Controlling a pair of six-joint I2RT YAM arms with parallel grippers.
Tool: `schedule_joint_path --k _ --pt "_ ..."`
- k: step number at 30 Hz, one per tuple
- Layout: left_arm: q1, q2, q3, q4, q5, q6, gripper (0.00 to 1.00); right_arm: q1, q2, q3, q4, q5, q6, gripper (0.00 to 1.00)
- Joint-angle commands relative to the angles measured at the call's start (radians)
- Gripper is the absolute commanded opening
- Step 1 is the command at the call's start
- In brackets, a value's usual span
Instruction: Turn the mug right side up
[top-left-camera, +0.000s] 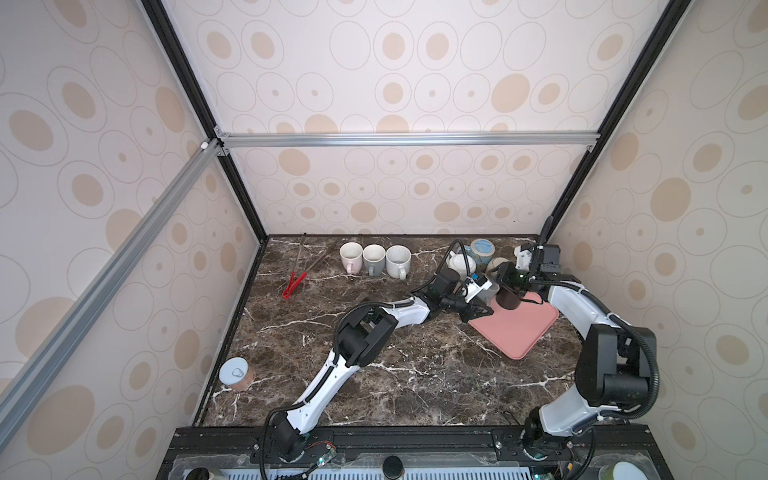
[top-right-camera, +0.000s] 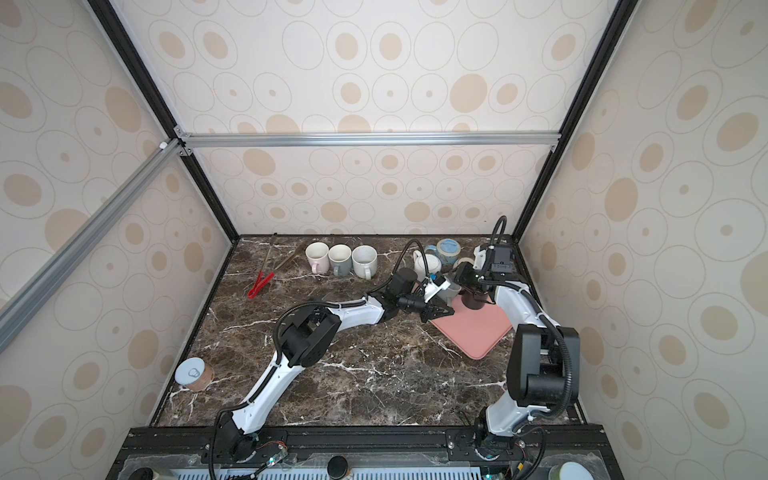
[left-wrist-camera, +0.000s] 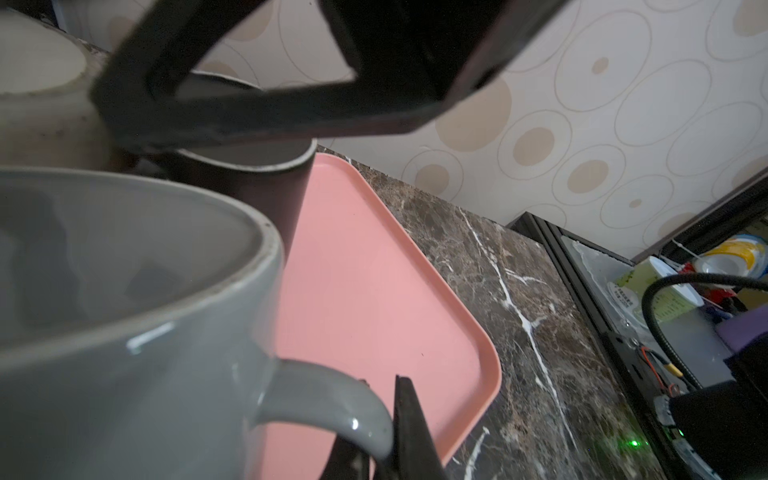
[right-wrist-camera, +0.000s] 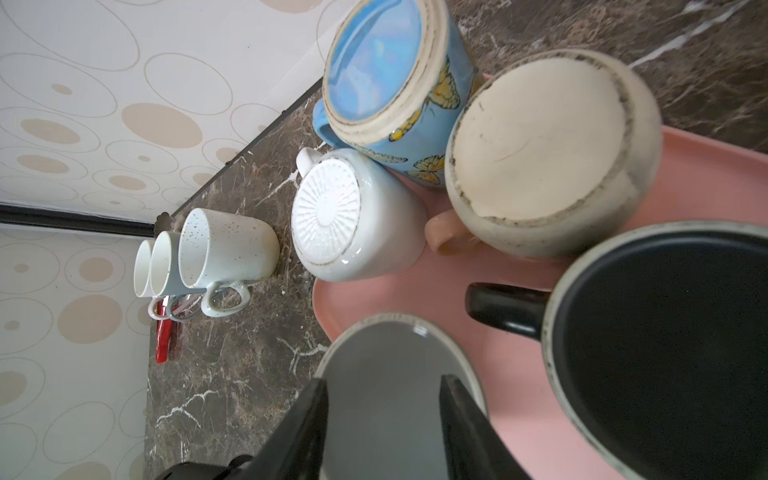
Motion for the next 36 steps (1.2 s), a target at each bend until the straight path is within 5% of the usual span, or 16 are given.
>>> schedule_joint_path --k 1,11,21,28,36 --pt "0.011 -0.063 -0.078 0.135 0.017 -0.044 0.06 0.03 0.047 0.053 -0.047 -0.009 -0.065 0.47" --pt "0.031 -0.126 -0.233 0.168 -0.072 -0.051 0.44 0.074 0.101 0.054 -0.119 0.057 -0.132 0.46" --pt "0.049 -0.281 -0.432 0.183 -0.217 -0.038 0.51 0.081 0.118 0.08 -0.183 0.082 -0.148 0.45" --pt "-0.036 -0.403 -0.488 0.021 -0.627 -0.096 0.59 0.084 0.033 0.115 -0.211 0.069 -0.12 0.46" --pt "-0.224 -0.291 -0.247 -0.237 -0.966 -0.212 0.74 0.078 0.033 0.154 -0.283 0.125 -0.142 0.46"
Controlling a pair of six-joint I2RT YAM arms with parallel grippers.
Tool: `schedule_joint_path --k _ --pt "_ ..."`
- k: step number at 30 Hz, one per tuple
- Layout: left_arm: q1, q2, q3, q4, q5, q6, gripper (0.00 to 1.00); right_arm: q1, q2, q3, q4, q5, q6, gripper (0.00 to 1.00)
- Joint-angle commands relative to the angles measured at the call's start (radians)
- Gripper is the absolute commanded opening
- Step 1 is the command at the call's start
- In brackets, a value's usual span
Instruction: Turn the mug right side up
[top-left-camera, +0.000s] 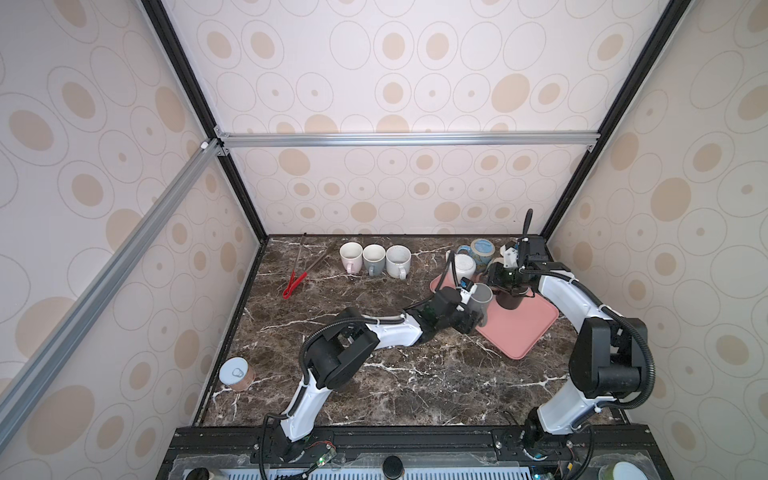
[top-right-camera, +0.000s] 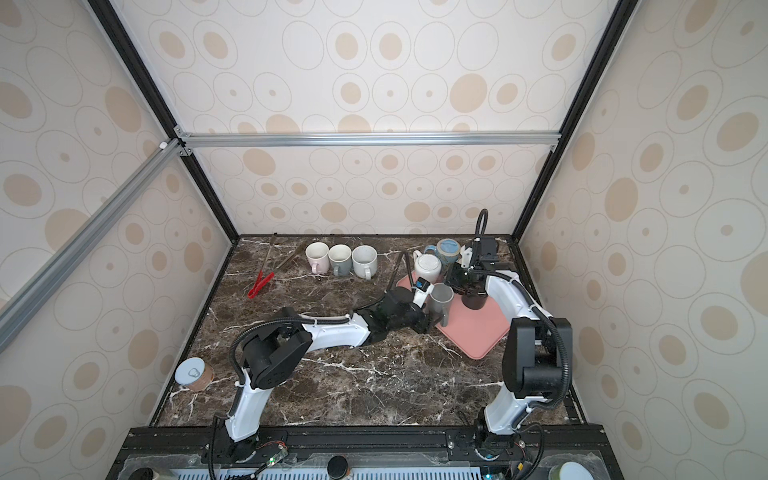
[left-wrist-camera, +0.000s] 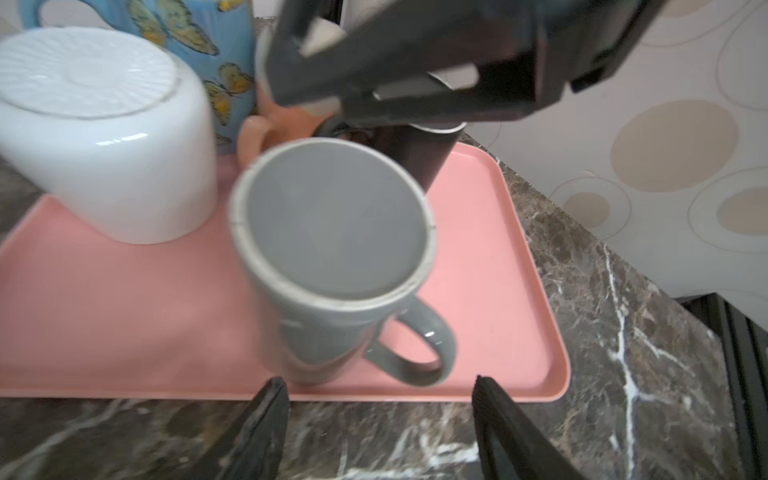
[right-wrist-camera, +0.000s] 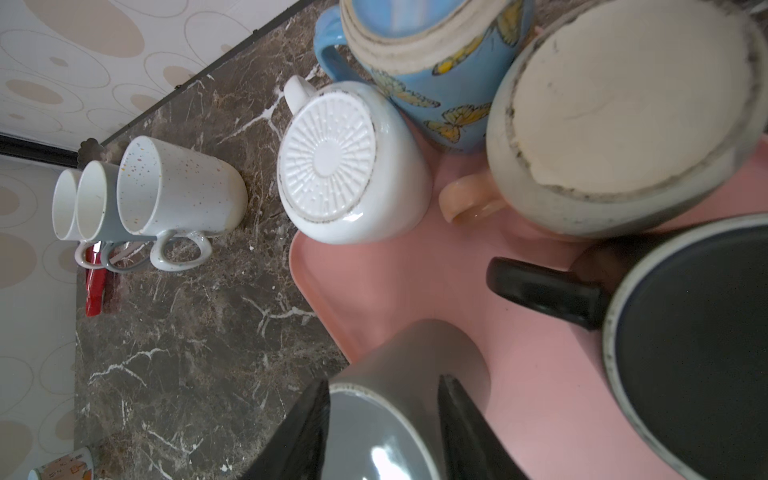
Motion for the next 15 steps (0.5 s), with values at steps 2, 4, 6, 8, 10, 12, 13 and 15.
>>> schedule_joint_path --k 2,4,6,8,10,12,13,15 --pt "-0.064 0.073 0.143 -0.168 -0.25 -0.081 0.77 -0.001 -0.004 0.014 -0.069 0.019 -0.016 0.46" --pt "-0.065 0.108 0.196 -0.195 -0.255 -0.089 0.77 -0.003 -0.012 0.001 -0.065 0.017 -0.014 0.46" --pt "-0.065 0.139 0.242 -0.222 -0.287 -0.102 0.78 -0.003 -0.024 -0.014 -0.056 0.021 -0.01 0.46" --pt "-0.065 0.165 0.274 -0.234 -0.344 -0.108 0.8 -0.005 -0.036 -0.026 -0.054 0.024 -0.008 0.46" --pt "-0.058 0.189 0.302 -0.247 -0.388 -0.101 0.82 -0.006 -0.046 -0.034 -0.05 0.024 -0.005 0.46" --pt "-0.046 0.206 0.326 -0.264 -0.421 -0.096 0.82 -0.007 -0.058 -0.042 -0.048 0.027 -0.002 0.46" --pt "-0.037 0.21 0.331 -0.273 -0.432 -0.097 0.8 -0.007 -0.065 -0.048 -0.048 0.029 0.001 0.46" --pt "-0.023 0.204 0.319 -0.276 -0.448 -0.102 0.75 -0.008 -0.078 -0.058 -0.043 0.03 0.004 0.46"
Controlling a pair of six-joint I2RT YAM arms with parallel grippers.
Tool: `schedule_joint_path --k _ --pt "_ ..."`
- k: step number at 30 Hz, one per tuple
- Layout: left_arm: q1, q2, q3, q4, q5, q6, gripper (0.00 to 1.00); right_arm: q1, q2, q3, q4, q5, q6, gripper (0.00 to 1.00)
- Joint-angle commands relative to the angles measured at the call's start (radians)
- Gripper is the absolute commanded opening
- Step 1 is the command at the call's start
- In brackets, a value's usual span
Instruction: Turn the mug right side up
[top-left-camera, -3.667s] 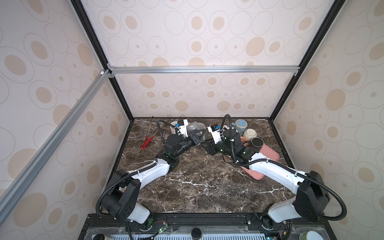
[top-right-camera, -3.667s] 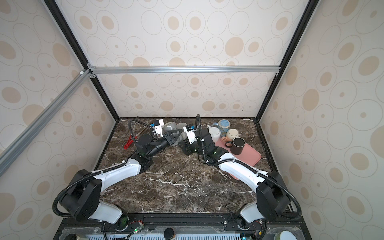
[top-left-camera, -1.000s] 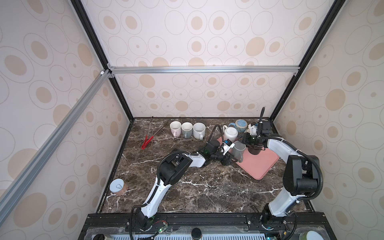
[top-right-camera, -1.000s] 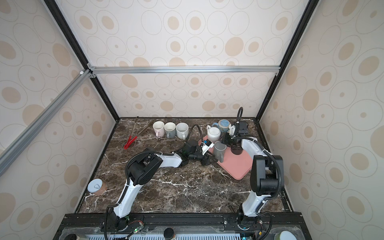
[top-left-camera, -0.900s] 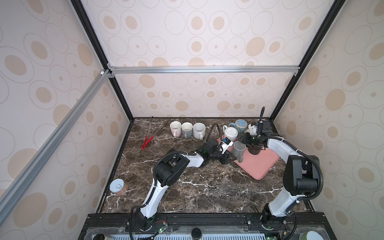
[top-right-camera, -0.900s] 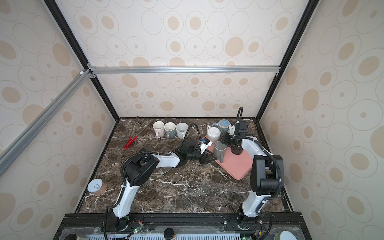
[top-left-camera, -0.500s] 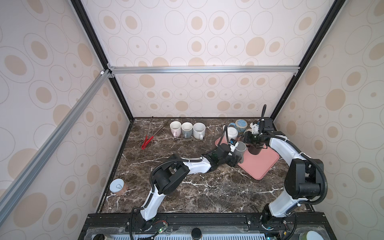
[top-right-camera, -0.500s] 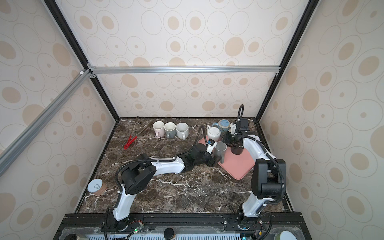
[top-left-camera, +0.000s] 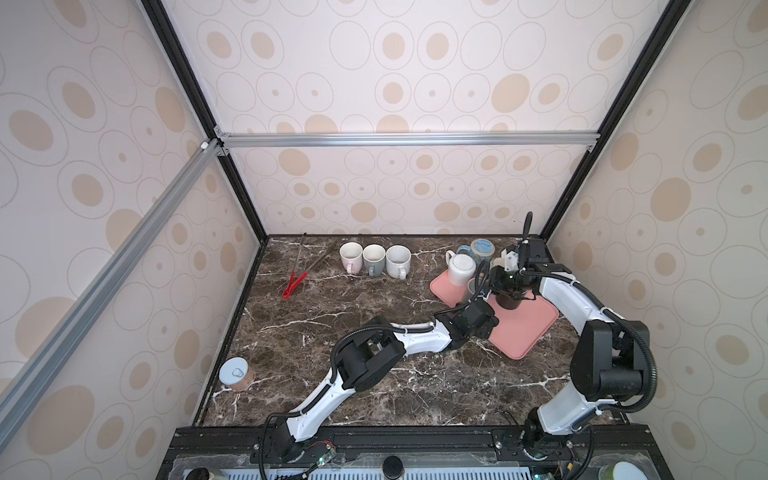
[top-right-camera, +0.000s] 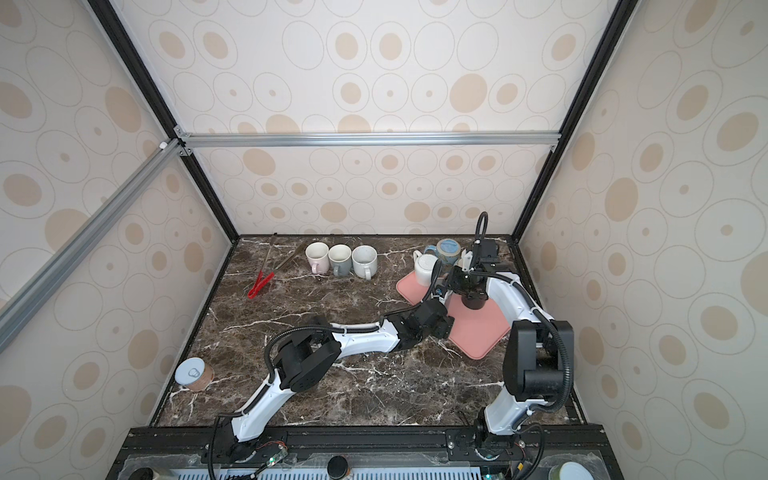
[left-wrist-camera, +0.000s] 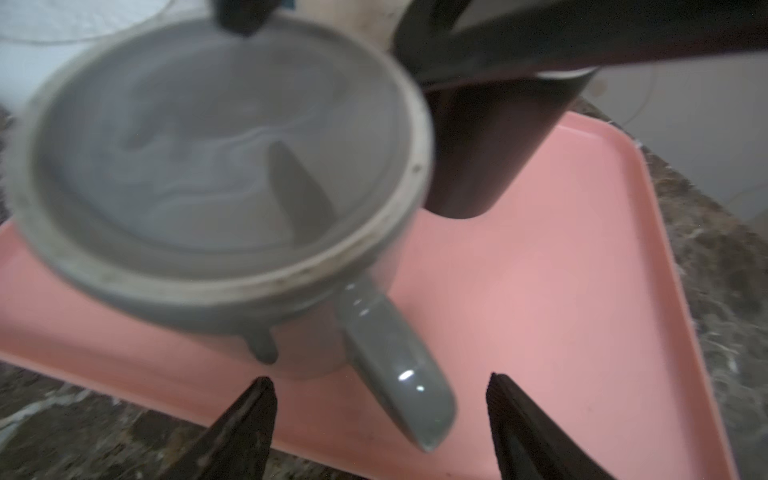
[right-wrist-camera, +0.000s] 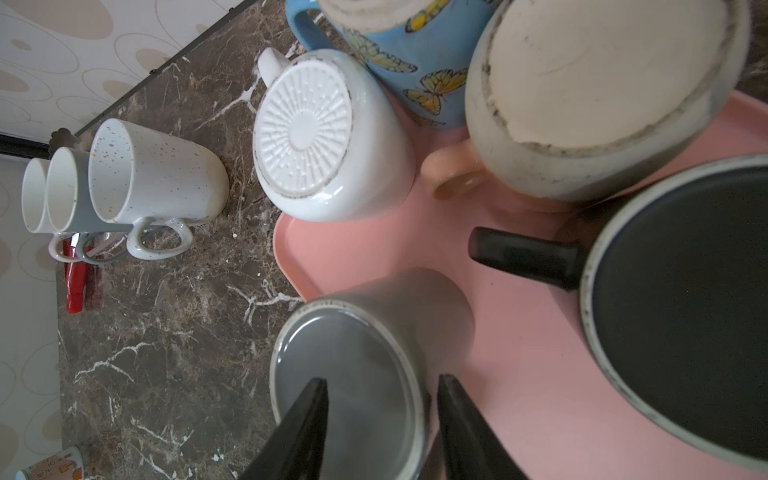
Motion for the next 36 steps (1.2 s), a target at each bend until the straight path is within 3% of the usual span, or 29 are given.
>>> schedule_joint_path --k 1,10,18,27,36 --pt "0.037 -0.01 0.02 -0.03 -0.096 -0.016 0.73 -0.004 -0.055 -0.026 -0.009 0.015 0.004 0.46" --pt "0.093 -0.124 -0.165 0.107 -0.018 0.002 0.59 -0.006 -0.081 -0.061 0.024 -0.015 0.031 0.46" --pt "0.132 -0.202 -0.286 0.273 0.223 0.163 0.66 -0.006 -0.126 -0.096 0.053 -0.039 0.046 0.46" --pt "0.171 -0.155 -0.193 0.211 0.316 0.214 0.66 -0.006 -0.211 -0.192 0.102 -0.043 0.066 0.45" --pt "0.183 -0.097 -0.115 0.138 0.297 0.219 0.51 -0.006 -0.229 -0.226 0.109 -0.06 0.074 0.45"
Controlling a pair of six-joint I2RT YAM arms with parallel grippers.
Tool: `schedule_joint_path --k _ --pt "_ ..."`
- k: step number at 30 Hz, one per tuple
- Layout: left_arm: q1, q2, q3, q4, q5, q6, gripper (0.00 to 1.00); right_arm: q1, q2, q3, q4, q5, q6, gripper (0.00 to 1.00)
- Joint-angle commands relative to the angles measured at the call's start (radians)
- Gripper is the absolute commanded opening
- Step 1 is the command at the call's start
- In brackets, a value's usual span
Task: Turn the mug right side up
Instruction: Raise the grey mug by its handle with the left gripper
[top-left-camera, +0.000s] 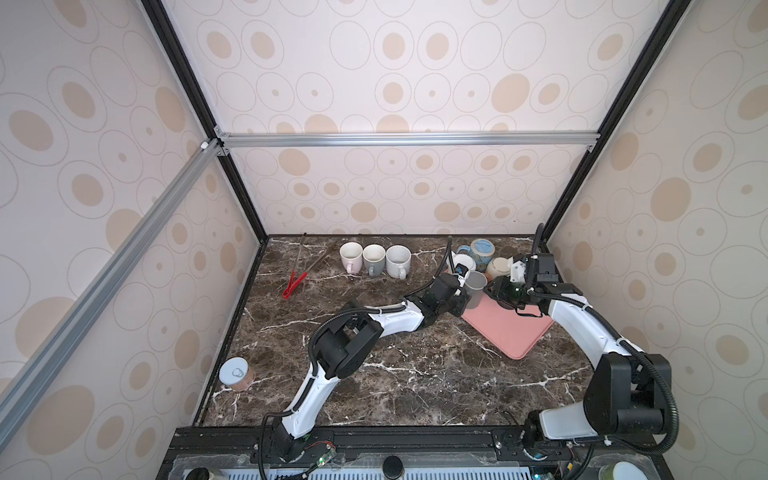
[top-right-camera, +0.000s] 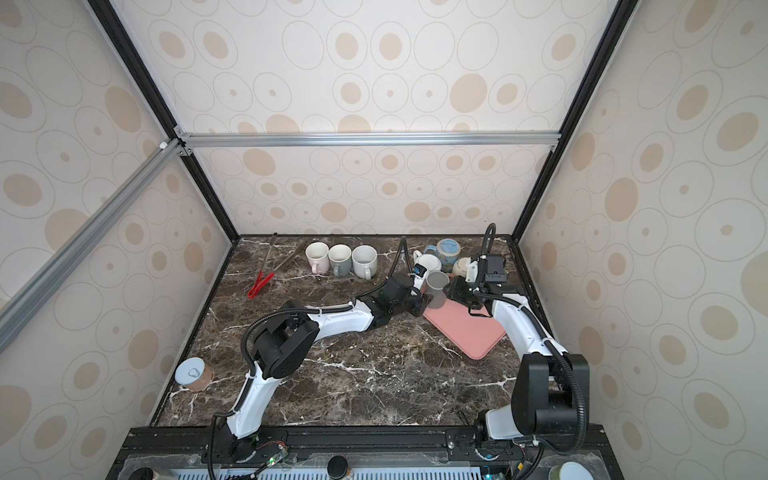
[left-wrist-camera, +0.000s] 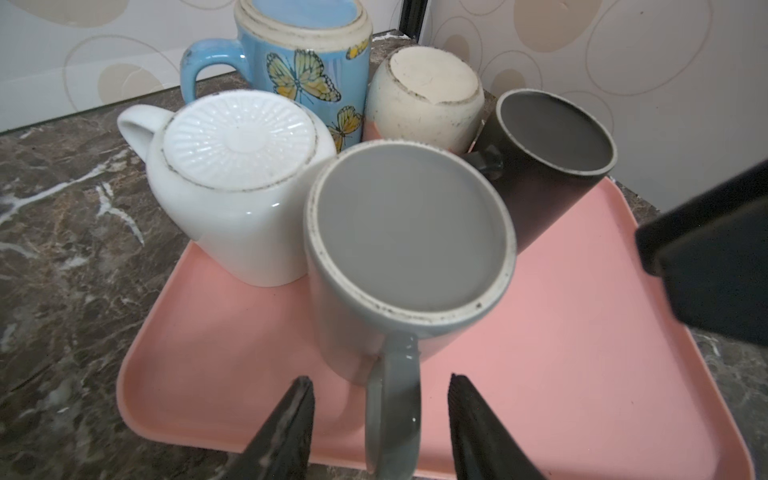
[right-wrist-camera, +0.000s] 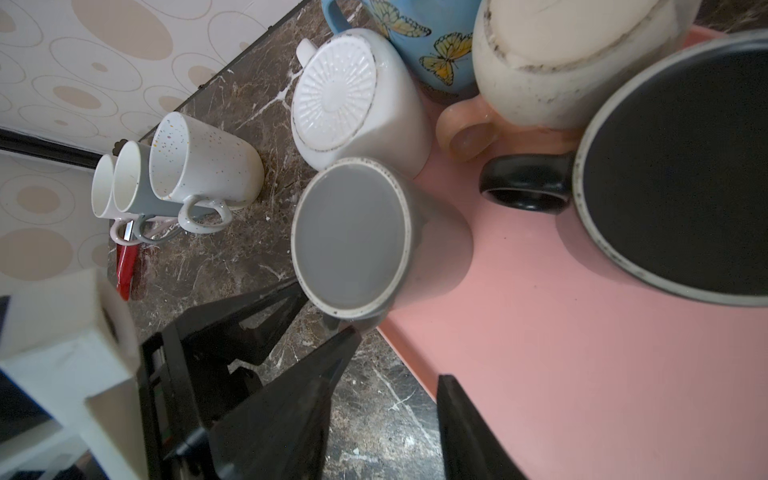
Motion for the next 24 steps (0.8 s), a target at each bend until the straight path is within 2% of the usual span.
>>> schedule_joint_path --k 1,8,10,13,15,17,24 --pt "0.007 0.026 0.049 -0.035 -0.009 0.026 0.51 -0.003 -0.024 -0.015 0.013 -0.026 0.01 0.45" --pt "0.008 0.075 0.12 -0.113 -0.022 0.039 0.49 -0.001 -0.03 -0.022 0.013 -0.037 0.017 0.45" --pt "0.008 0.079 0.13 -0.125 -0.027 0.05 0.43 -0.001 -0.034 -0.024 0.007 -0.037 0.015 0.45" --pt "0.009 0.076 0.131 -0.122 -0.035 0.058 0.26 -0.001 -0.042 -0.038 0.009 -0.037 0.015 0.45" --pt "0.01 0.069 0.126 -0.111 -0.029 0.056 0.1 -0.001 -0.049 -0.056 0.019 -0.044 0.028 0.45" --pt "0.01 0.061 0.117 -0.098 -0.017 0.053 0.03 -0.002 -0.056 -0.081 0.043 -0.063 0.051 0.45" --pt "0.01 -0.001 0.06 -0.039 0.008 0.055 0.0 -0.001 -0.122 -0.201 0.164 -0.113 0.162 0.45"
